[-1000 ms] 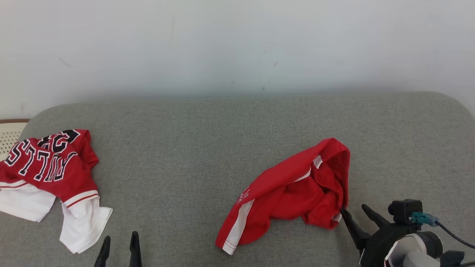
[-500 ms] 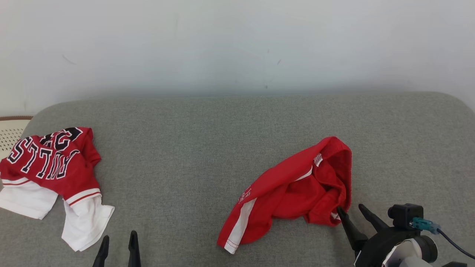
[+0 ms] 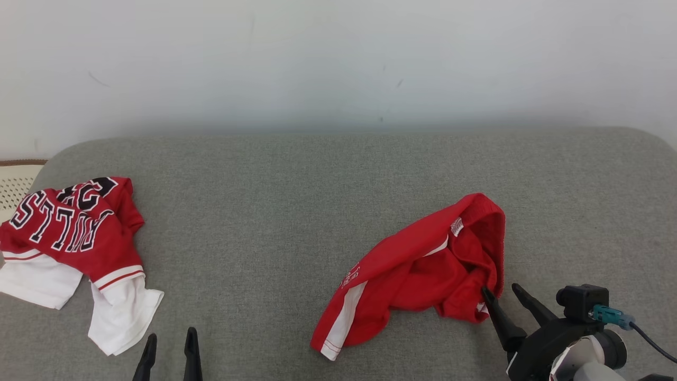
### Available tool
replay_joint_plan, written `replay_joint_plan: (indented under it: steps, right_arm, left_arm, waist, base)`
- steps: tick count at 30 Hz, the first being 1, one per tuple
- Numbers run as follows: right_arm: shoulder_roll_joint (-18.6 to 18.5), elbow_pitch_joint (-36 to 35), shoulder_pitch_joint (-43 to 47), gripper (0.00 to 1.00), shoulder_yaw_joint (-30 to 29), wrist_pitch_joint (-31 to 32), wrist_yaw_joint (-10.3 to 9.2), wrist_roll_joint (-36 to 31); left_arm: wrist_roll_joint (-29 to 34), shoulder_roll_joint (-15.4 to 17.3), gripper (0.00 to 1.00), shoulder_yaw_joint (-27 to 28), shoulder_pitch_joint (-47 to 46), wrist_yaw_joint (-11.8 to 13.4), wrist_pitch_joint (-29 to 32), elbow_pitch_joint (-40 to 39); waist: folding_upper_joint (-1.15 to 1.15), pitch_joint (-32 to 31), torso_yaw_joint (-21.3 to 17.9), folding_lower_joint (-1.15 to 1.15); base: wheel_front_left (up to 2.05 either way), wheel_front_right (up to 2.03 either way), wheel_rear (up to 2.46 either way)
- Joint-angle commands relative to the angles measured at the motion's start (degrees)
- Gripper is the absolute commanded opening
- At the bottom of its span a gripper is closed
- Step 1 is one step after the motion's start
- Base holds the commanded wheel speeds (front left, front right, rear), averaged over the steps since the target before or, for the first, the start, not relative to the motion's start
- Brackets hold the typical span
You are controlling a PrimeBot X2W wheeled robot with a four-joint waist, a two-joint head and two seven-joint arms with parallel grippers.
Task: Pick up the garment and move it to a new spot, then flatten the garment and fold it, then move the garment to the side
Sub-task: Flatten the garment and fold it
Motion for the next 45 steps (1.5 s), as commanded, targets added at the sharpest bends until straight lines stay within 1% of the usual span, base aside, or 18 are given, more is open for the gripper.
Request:
replay_joint_plan:
  steps: [1,4,6,10,12,16,17,18,19,20,24,29,35,38,41,42,44,45]
  right_arm:
    - [0.56,0.54,0.69,1.00,-0.77,0.54,-0.01,-0.86]
    - [0.87,3.43,-0.33,1.00,-1.97,1.75,-0.01,-3.66]
    - [2.43,5.28,-1.09,1.00,-2.75,2.29,-0.01,-4.19]
    - [2.81,8.69,-2.44,1.00,-2.92,3.02,-0.01,-6.89]
    - [3.96,10.41,-3.26,1.00,-3.12,2.96,-0.01,-6.92]
    - [5.03,13.52,-4.91,1.00,-3.31,2.70,-0.01,-6.42]
    - [5.26,14.21,-5.18,0.94,-3.11,2.83,-0.01,-6.22]
    - [5.41,14.86,-5.56,0.42,-2.86,2.95,-0.01,-6.16]
    - [5.56,15.35,-6.04,0.09,-2.59,2.86,-0.01,-5.98]
    - [5.61,15.89,-6.43,0.00,-2.34,2.63,-0.01,-5.83]
    - [5.18,17.90,-7.86,0.00,-1.81,0.93,-0.01,-6.21]
    - [2.96,19.46,-11.30,0.00,-1.19,-2.86,-0.01,-8.75]
    - [0.03,18.50,-15.53,0.00,-0.66,-5.77,-0.01,-12.49]
    - [-1.17,18.47,-16.65,0.00,0.47,-5.40,-0.01,-13.40]
    - [-2.54,18.92,-17.83,0.00,1.41,-4.29,-0.01,-12.57]
    - [-2.67,19.07,-17.92,0.00,1.66,-3.51,-0.01,-11.77]
    - [-3.33,19.85,-16.92,0.00,3.56,0.02,-0.01,-9.05]
    - [-3.69,19.84,-16.80,0.06,3.95,0.43,-0.01,-8.32]
  left_arm:
    - [-0.31,0.03,1.00,-0.12,-0.26,0.07,-0.17,0.12]
    - [-0.25,0.03,1.00,-0.22,-0.49,-0.08,-0.17,0.23]
    - [-0.18,0.03,1.00,-0.31,-0.39,0.15,-0.17,0.03]
    - [-0.10,0.02,1.00,-0.65,-0.47,0.42,-0.17,-0.19]
    - [0.05,0.03,1.00,-0.72,-0.62,0.40,-0.17,-0.30]
    - [0.16,0.01,1.00,-0.37,-0.90,0.10,-0.17,-0.03]
    - [0.15,0.03,1.00,-0.41,-0.99,0.12,-0.17,0.00]
    - [0.14,0.03,1.00,-0.47,-1.07,0.20,-0.17,0.01]
    - [0.11,0.03,1.00,-0.54,-1.13,0.30,-0.17,0.03]
    - [0.09,0.02,1.00,-0.53,-1.18,0.37,-0.17,0.03]
    - [0.00,0.03,1.00,-0.24,-1.20,0.43,-0.17,0.09]
    - [-0.26,0.03,1.00,-0.41,-1.32,0.43,-0.17,0.27]
    - [-0.61,0.03,1.00,-0.73,-1.46,0.43,-0.17,0.72]
    - [-0.77,0.03,1.00,-0.99,-1.26,0.42,-0.17,0.90]
    - [-0.87,0.03,1.00,-1.20,-0.93,0.47,-0.17,0.80]
    - [-0.85,0.02,1.00,-1.21,-0.82,0.41,-0.17,0.76]
    - [-0.84,0.02,1.00,-1.33,-0.50,0.37,-0.17,0.80]
    - [-0.83,0.02,1.00,-1.36,-0.45,0.30,-0.17,0.87]
  waist:
    - [0.00,0.11,0.27,0.00]
    - [0.00,0.22,0.80,0.00]
    - [0.00,0.30,1.07,0.00]
    - [0.00,0.63,1.58,0.00]
    - [0.00,0.82,1.88,0.00]
    - [0.00,1.11,2.37,0.00]
    - [0.00,1.17,2.49,0.00]
    - [0.00,1.25,2.58,0.00]
    - [0.00,1.33,2.62,0.00]
    - [0.00,1.41,2.64,0.00]
    - [0.00,1.51,2.45,0.00]
    - [0.00,1.29,1.85,0.00]
    - [0.00,0.70,1.55,0.00]
    - [0.00,0.29,1.75,0.00]
    - [0.00,-0.02,2.16,0.00]
    - [0.00,-0.10,2.30,0.00]
    - [0.00,-0.38,2.77,0.00]
    - [0.00,-0.47,2.97,0.00]
  base:
    - [0.00,0.00,0.00]
    - [0.00,0.00,0.00]
    - [0.00,0.00,0.00]
    - [0.00,0.00,0.00]
    - [0.00,0.00,0.00]
    - [0.00,0.00,0.00]
    - [0.00,0.00,0.00]
    - [0.00,0.00,0.00]
    - [0.00,0.00,0.00]
    - [0.00,0.00,0.00]
    - [0.00,0.00,0.00]
    - [0.00,0.00,0.00]
    - [0.00,0.00,0.00]
    - [0.00,0.00,0.00]
    - [0.00,0.00,0.00]
    - [0.00,0.00,0.00]
    - [0.00,0.00,0.00]
    - [0.00,0.00,0.00]
